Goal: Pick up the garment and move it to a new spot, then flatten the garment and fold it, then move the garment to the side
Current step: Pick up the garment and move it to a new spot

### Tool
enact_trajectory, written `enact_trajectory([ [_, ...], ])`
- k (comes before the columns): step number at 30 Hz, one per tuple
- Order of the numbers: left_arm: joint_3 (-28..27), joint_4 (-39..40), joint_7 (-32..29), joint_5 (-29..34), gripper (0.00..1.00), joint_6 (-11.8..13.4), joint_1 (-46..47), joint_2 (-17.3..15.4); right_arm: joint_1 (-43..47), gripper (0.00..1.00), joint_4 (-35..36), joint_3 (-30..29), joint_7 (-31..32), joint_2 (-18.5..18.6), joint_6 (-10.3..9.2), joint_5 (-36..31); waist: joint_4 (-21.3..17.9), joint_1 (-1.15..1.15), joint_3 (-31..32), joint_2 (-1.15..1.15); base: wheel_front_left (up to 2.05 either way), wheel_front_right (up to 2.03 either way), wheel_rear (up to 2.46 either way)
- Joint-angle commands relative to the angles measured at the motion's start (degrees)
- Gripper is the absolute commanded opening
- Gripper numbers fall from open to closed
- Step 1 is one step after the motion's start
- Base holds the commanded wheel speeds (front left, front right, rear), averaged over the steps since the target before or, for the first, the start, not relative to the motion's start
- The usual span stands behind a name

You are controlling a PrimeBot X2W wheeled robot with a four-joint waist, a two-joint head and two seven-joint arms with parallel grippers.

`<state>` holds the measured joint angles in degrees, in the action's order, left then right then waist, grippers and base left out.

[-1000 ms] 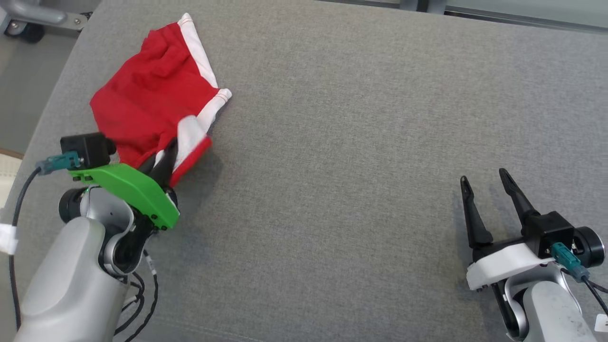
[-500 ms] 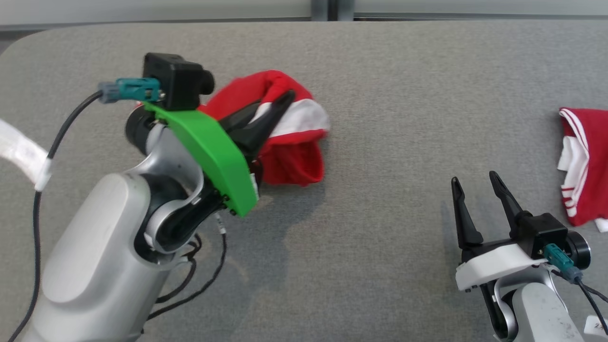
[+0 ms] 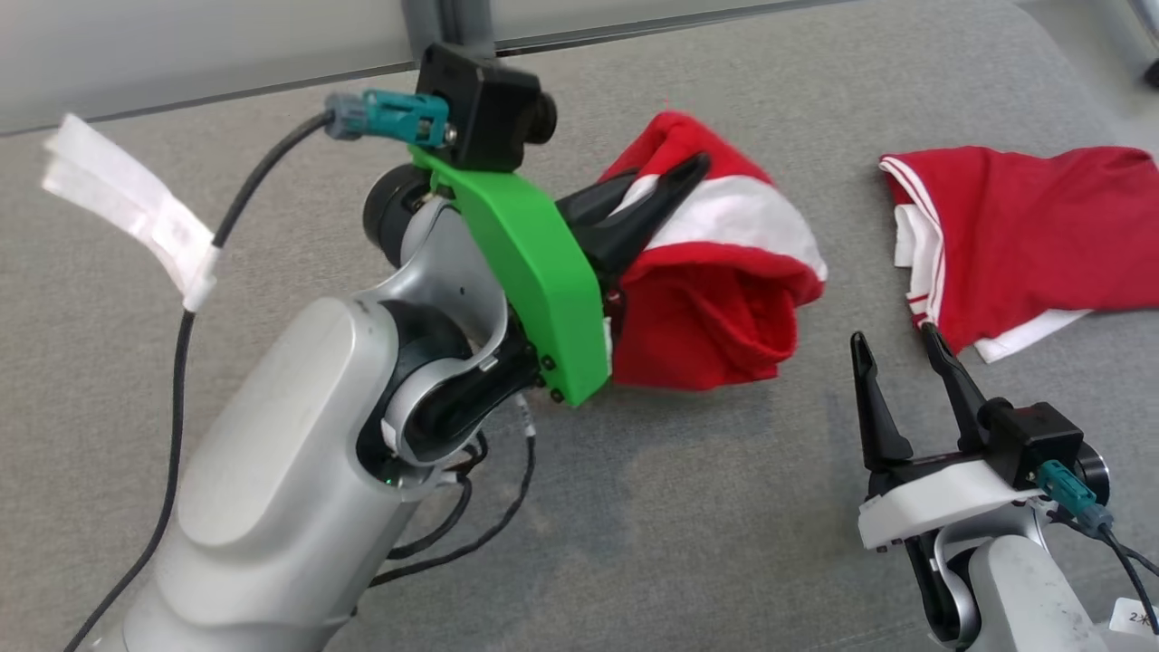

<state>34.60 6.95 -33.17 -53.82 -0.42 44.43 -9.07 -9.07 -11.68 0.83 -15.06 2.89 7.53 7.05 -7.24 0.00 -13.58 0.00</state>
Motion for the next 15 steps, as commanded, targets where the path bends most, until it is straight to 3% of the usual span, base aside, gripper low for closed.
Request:
enact_trajectory([
  [1,0.1,-1.8,0.7,1.3,0.0,0.1,-2.0,-1.7,-0.1,1.0,0.0,0.1,-0.2,0.0,-0.09,0.5,-3.2,0.0,-0.1,0.0,0.0,0.0,0.0],
  [10,0.2,-16.2,6.6,5.0,0.0,-0.8,-15.2,-10.9,1.6,1.0,-0.4,-0.5,-0.2,0.0,-0.09,1.2,-4.4,0.0,-0.2,0.0,0.0,0.0,0.0],
  [15,0.1,-23.3,11.8,5.2,0.0,-1.4,-19.9,-10.4,2.2,1.0,-0.9,-1.1,-0.2,0.0,-0.09,0.0,-1.9,0.0,0.2,0.0,0.0,0.0,0.0],
])
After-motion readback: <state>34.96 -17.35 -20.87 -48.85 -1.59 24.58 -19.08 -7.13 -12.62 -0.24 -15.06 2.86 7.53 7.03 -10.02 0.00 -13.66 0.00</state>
